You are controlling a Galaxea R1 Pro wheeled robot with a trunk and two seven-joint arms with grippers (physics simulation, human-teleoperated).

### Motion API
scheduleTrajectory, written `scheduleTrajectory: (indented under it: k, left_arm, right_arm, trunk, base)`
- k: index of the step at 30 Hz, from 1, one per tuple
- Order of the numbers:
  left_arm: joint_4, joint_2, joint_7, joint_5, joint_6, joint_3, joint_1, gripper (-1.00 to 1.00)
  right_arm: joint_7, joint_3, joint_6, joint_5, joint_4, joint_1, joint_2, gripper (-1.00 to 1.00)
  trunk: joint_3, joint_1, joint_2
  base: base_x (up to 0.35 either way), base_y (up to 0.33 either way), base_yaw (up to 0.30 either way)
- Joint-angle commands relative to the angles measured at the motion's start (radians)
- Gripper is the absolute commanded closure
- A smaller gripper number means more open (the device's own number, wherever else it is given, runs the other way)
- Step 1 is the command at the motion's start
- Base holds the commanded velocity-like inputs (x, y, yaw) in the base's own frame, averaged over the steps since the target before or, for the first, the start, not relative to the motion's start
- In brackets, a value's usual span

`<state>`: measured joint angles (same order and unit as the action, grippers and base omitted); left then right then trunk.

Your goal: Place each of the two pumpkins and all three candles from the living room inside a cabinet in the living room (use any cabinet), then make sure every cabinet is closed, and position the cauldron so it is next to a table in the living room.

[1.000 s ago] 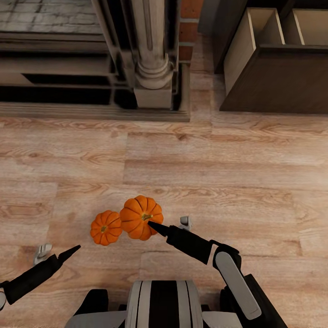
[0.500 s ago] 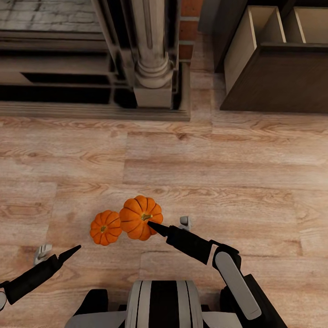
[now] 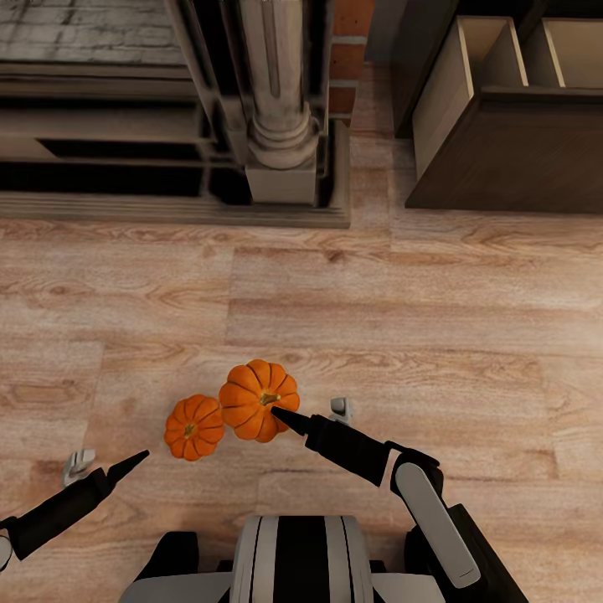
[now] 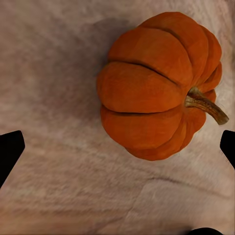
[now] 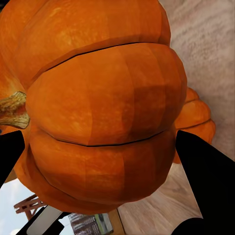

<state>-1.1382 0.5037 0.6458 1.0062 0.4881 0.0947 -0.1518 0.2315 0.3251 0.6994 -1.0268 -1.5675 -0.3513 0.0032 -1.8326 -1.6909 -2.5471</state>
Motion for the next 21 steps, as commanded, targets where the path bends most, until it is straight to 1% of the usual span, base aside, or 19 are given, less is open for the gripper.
scheduleTrajectory:
  k: [1,4,10,15,21]
  left_arm:
    - [0.000,0.000,0.000,0.000,0.000,0.000,0.000,-1.00]
    - [0.000,0.000,-0.001,-0.001,0.000,0.000,0.000,-1.00]
    - [0.000,0.000,-0.001,-0.001,0.000,0.000,0.000,-1.00]
    - [0.000,-0.001,0.000,0.000,0.000,0.000,0.000,-1.00]
    - [0.000,-0.001,-0.001,0.000,0.000,0.000,0.000,-1.00]
  right_arm:
    - [-0.003,0.000,0.000,-0.001,0.000,0.000,0.000,1.00]
    - [-0.003,0.000,0.000,-0.001,0.000,0.000,0.000,1.00]
    - [-0.003,0.000,0.000,-0.001,0.000,0.000,0.000,1.00]
    - [-0.003,0.000,0.000,-0.001,0.000,0.000,0.000,1.00]
    - [-0.003,0.000,0.000,-0.001,0.000,0.000,0.000,1.00]
  trunk:
    - [0.000,0.000,0.000]
    - [0.000,0.000,0.000]
    - [0.000,0.000,0.000]
    - [0.000,0.000,0.000]
    - [0.000,0.000,0.000]
  base:
    - [0.022,0.000,0.000]
    - [0.068,-0.051,0.000]
    - [0.085,-0.157,0.000]
    - [0.014,-0.023,0.000]
    - [0.132,-0.015,0.000]
